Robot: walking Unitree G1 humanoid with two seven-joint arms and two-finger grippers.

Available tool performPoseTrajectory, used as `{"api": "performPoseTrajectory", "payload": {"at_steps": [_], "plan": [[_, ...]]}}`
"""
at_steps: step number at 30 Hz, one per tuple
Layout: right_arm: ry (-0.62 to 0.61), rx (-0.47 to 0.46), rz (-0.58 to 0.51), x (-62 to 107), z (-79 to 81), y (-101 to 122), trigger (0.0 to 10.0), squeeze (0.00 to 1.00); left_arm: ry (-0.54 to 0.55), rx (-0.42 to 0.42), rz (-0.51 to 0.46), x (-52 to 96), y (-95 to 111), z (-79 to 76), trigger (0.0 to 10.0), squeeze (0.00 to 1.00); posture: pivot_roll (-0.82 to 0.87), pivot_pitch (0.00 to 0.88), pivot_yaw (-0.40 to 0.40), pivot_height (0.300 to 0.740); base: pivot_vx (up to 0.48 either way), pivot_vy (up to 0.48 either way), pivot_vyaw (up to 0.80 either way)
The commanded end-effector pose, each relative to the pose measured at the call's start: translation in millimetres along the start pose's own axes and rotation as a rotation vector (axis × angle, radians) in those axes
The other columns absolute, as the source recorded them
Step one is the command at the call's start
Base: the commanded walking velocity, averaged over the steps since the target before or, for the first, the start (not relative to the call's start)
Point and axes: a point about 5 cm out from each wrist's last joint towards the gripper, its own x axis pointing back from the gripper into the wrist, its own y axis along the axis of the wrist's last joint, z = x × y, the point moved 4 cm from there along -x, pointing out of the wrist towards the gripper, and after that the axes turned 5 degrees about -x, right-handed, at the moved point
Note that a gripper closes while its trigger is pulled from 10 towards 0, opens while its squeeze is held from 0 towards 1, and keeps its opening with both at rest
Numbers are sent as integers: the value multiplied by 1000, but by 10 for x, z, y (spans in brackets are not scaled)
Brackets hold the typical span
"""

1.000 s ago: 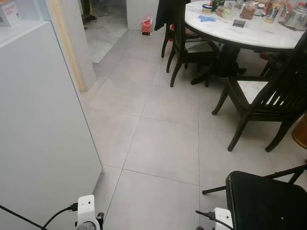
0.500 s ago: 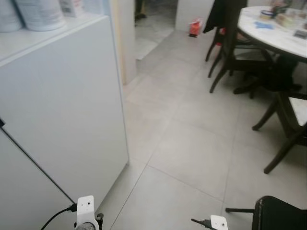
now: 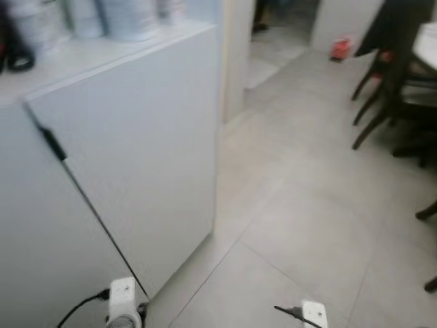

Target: Restocking fridge

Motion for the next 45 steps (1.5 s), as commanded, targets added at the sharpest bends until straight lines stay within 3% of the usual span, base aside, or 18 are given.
{"api": "performPoseTrajectory", "payload": {"at_steps": [1, 5, 45], "plan": [[-21, 6, 17, 16, -100, -66, 10000, 0, -19, -5, 31, 12, -77, -61, 10000, 0, 32, 0, -41, 740, 0, 0, 800], [-26, 36, 25, 22, -128, -92, 10000, 0, -17, 0, 37, 9, -74, -62, 10000, 0, 34, 0, -44, 740, 0, 0, 800], [-23, 12, 19, 24, -134, -96, 10000, 0, -15, 18, 38, 7, -58, -75, 10000, 0, 29, 0, -55, 740, 0, 0, 800]]}}
